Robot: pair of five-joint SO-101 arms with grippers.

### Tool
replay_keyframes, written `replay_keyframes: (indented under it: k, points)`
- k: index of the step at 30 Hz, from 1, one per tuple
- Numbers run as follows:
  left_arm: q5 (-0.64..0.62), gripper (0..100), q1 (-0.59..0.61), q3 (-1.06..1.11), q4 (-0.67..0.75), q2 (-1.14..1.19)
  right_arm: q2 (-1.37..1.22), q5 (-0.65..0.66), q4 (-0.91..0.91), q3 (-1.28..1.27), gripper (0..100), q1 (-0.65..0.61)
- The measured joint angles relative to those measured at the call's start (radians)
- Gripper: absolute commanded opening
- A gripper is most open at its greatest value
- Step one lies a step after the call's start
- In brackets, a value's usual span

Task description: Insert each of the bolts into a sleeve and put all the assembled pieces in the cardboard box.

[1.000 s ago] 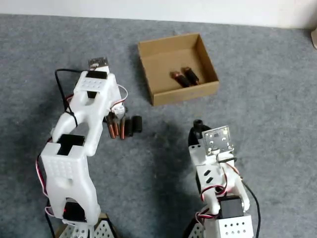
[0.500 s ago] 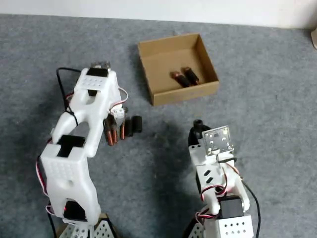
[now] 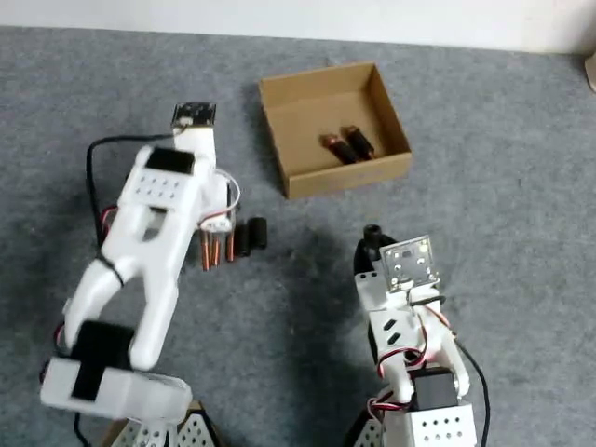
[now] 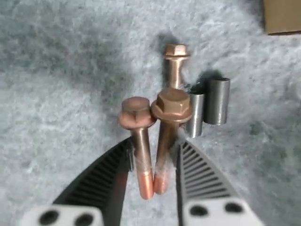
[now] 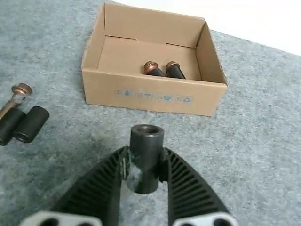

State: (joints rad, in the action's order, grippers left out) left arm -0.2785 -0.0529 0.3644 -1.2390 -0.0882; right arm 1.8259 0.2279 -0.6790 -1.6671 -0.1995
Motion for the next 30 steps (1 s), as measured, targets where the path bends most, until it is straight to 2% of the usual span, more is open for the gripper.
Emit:
replay_keyframes:
  k: [4, 9, 15, 22, 25, 30]
  points:
    - [0.018, 0, -0.005, 0.132, 0.124, -0.077, 0.0, 0.0, 0.0, 0.0, 0.5, 0.0]
    - [0.018, 2, -0.003, 0.15, 0.16, -0.097, 0.0, 0.0, 0.0, 0.0, 0.5, 0.0]
    - [0.017, 22, -0.003, 0.15, 0.16, -0.095, 0.0, 0.0, 0.0, 0.0, 0.5, 0.0]
    - [-0.052, 15, -0.002, 0.149, 0.166, -0.11, 0.0, 0.0, 0.0, 0.0, 0.5, 0.0]
    - [-0.057, 15, -0.002, 0.149, 0.164, -0.11, 0.0, 0.0, 0.0, 0.0, 0.5, 0.0]
    - [-0.094, 15, 0.005, 0.081, 0.086, -0.066, 0.0, 0.0, 0.0, 0.0, 0.5, 0.0]
